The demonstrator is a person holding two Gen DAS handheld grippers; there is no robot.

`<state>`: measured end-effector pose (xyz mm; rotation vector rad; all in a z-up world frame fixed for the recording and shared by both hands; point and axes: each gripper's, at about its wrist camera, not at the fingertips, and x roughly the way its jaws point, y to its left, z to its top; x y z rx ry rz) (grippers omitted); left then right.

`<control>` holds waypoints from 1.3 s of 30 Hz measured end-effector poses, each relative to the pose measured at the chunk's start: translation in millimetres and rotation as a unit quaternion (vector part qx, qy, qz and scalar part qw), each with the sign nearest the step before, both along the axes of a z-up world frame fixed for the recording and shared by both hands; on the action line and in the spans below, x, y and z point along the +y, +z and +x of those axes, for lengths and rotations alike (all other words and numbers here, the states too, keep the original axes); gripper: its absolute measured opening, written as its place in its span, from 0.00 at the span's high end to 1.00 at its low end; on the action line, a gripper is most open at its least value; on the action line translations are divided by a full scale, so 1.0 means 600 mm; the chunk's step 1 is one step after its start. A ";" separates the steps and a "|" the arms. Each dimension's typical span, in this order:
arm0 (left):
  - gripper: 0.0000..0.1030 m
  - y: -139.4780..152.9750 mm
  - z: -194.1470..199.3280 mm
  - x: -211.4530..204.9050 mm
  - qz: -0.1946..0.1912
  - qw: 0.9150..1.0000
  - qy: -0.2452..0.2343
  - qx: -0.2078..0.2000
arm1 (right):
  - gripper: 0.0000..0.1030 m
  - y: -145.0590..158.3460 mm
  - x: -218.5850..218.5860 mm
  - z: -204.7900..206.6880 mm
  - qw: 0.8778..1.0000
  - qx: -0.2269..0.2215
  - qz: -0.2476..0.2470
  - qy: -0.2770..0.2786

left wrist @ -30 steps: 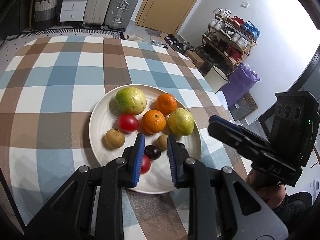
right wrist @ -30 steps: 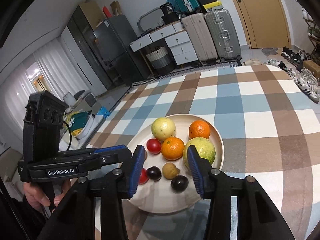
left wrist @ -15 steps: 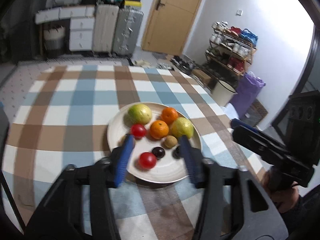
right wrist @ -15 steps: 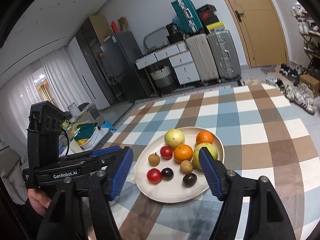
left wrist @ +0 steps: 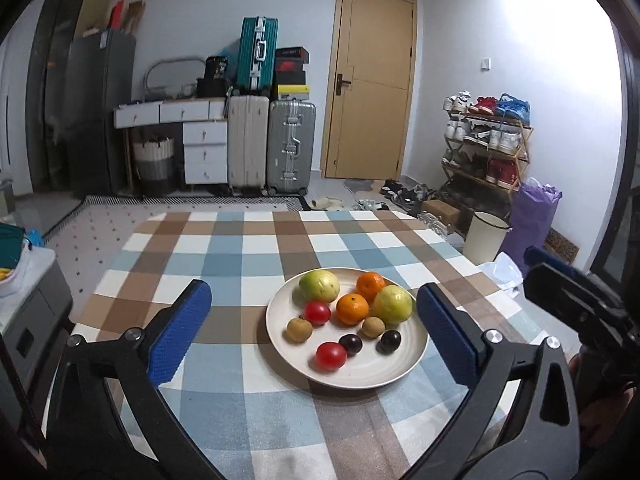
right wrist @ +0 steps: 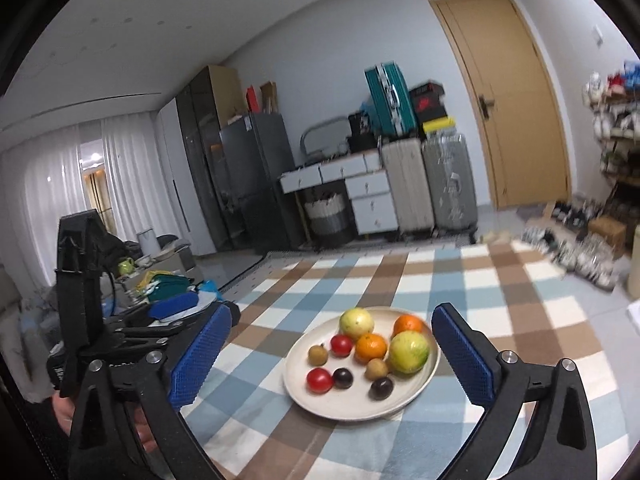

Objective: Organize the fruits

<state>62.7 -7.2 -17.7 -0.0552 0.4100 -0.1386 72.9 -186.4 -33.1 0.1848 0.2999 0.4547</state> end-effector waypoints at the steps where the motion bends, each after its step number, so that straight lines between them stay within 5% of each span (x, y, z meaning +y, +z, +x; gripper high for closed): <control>1: 0.00 -0.002 -0.005 -0.002 0.004 1.000 0.003 -0.002 | 0.01 -0.001 0.001 -0.003 1.000 -0.006 -0.004 -0.005; 25: 0.00 -0.089 -0.069 0.015 0.024 0.993 0.073 -0.092 | 0.01 -0.070 -0.008 -0.036 0.994 -0.033 -0.046 -0.094; 34: 0.00 -0.113 -0.021 0.007 0.035 0.997 0.063 -0.036 | 0.00 -0.086 0.006 -0.017 0.993 0.002 -0.072 -0.094; 39: 0.00 -0.114 -0.026 0.000 0.039 0.996 0.065 -0.050 | 0.00 -0.092 0.020 -0.016 0.992 0.002 -0.093 -0.088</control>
